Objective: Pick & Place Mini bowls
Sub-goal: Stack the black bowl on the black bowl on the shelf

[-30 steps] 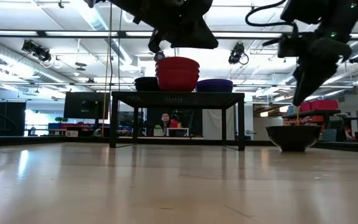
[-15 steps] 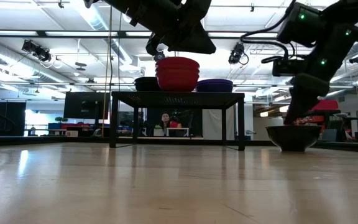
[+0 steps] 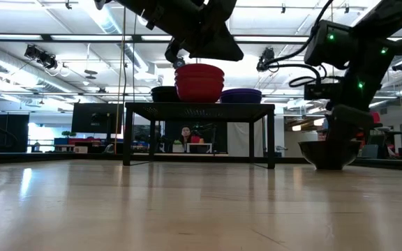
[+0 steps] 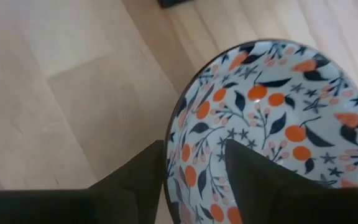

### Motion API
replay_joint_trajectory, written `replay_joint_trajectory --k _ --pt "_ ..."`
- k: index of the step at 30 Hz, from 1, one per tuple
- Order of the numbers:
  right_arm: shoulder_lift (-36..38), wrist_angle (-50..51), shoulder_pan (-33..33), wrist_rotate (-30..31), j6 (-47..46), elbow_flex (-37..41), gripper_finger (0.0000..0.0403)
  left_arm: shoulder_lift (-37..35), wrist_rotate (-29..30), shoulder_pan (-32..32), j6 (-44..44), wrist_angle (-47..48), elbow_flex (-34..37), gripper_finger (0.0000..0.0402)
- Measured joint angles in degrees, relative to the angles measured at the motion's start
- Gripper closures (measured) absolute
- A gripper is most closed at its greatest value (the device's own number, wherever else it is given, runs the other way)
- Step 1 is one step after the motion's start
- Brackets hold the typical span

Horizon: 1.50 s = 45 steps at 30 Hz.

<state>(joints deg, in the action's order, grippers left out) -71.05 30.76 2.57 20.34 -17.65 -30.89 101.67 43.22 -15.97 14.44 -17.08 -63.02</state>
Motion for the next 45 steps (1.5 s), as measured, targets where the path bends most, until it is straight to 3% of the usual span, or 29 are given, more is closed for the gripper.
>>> replay_joint_trajectory --k 7,11,18,22,27,33,40,45 --pt "-0.35 0.05 -0.12 -4.85 0.13 0.0 0.0323 0.0 -4.63 0.0 -0.55 0.34 0.0 0.0365" --pt "-0.17 -0.19 -2.5 -7.91 -0.56 -0.32 0.0384 0.0 -8.57 -0.21 -1.99 0.75 0.0 0.0342" --pt "-0.35 -1.42 -14.57 -15.12 -7.12 -3.8 0.0368 0.0 -17.92 -1.98 -2.24 4.77 0.0 0.0264" --pt "-0.44 -7.27 -21.78 -19.11 -7.76 -6.01 0.0383 0.0 -22.77 -3.43 -1.02 7.86 0.02 0.0223" --pt "-3.67 -13.05 -28.97 -17.21 -5.12 -9.18 0.0393 -0.01 -24.25 -4.85 9.55 10.0 0.02 0.0197" --pt "-14.99 -13.12 -32.91 -11.98 0.55 -18.6 0.0394 -2.46 -24.92 -4.92 19.99 15.19 0.02 0.0195" --pt "-30.21 -10.08 -33.43 -7.75 12.34 -33.51 0.0394 -8.04 -15.02 -6.6 30.13 31.75 0.02 0.0211" --pt "-37.57 -6.17 -32.99 -1.12 20.15 -43.18 0.0394 -9.46 -13.94 -8.33 40.55 41.25 0.02 0.0217"
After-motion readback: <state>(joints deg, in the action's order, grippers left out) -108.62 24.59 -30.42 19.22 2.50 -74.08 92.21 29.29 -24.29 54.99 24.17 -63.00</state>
